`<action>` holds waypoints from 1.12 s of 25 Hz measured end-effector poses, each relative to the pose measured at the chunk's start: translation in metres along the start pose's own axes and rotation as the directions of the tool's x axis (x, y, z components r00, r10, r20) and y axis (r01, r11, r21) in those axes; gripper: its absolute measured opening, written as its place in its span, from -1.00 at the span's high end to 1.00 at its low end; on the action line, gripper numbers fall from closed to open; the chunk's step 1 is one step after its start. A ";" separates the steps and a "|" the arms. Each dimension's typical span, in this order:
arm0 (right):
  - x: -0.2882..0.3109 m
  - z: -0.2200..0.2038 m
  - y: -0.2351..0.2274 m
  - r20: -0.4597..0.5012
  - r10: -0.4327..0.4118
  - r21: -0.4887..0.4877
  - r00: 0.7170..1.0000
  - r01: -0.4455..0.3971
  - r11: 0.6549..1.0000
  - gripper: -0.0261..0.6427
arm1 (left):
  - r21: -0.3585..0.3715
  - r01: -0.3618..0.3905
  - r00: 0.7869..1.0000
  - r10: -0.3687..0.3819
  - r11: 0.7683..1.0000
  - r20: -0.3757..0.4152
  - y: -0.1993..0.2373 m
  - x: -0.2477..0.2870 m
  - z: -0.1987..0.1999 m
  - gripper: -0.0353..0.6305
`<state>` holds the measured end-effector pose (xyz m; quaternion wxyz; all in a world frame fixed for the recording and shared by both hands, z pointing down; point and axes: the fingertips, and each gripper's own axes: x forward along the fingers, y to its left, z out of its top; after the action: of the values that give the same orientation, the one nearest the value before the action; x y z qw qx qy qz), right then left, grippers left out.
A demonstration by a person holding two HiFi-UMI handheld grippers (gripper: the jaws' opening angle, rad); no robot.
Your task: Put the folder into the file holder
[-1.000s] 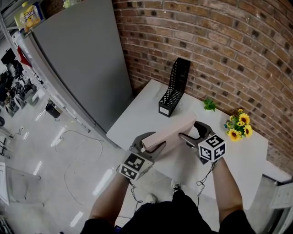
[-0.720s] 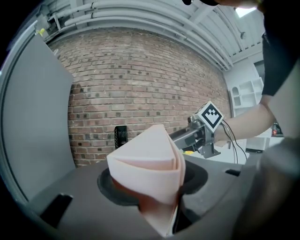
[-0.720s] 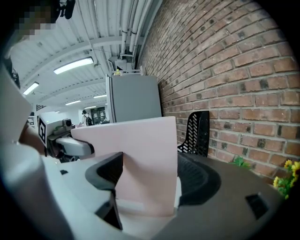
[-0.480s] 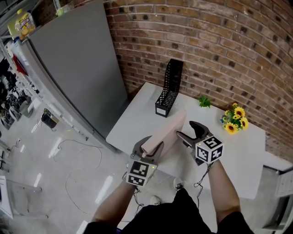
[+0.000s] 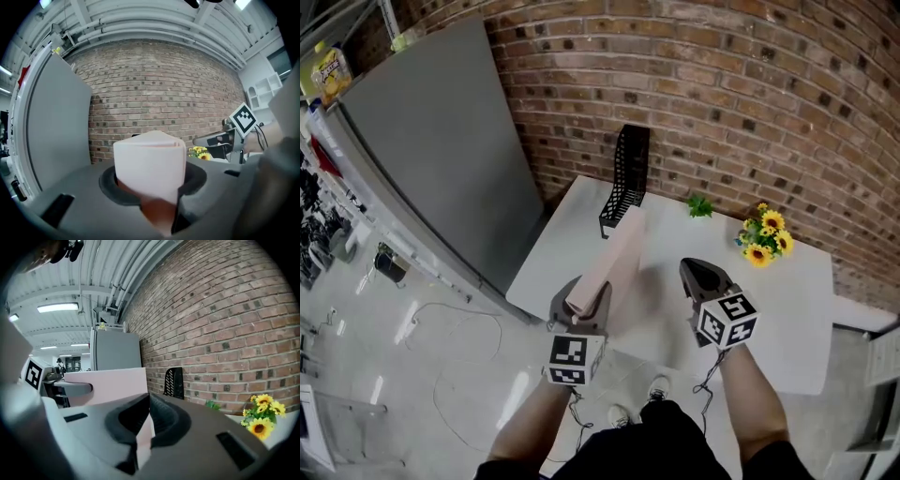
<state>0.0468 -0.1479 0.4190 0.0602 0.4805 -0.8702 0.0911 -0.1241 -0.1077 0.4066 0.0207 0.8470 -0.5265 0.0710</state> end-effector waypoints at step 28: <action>0.039 0.037 -0.073 0.025 0.157 0.049 0.987 -0.158 0.986 0.91 | -0.004 -0.195 0.973 0.194 0.981 0.121 0.004 0.069 0.088 0.45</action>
<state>0.0873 -0.2261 0.3976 0.0313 0.4125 -0.9034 0.1126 -0.0891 -0.1804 0.3296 -0.0217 0.7941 -0.6070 0.0233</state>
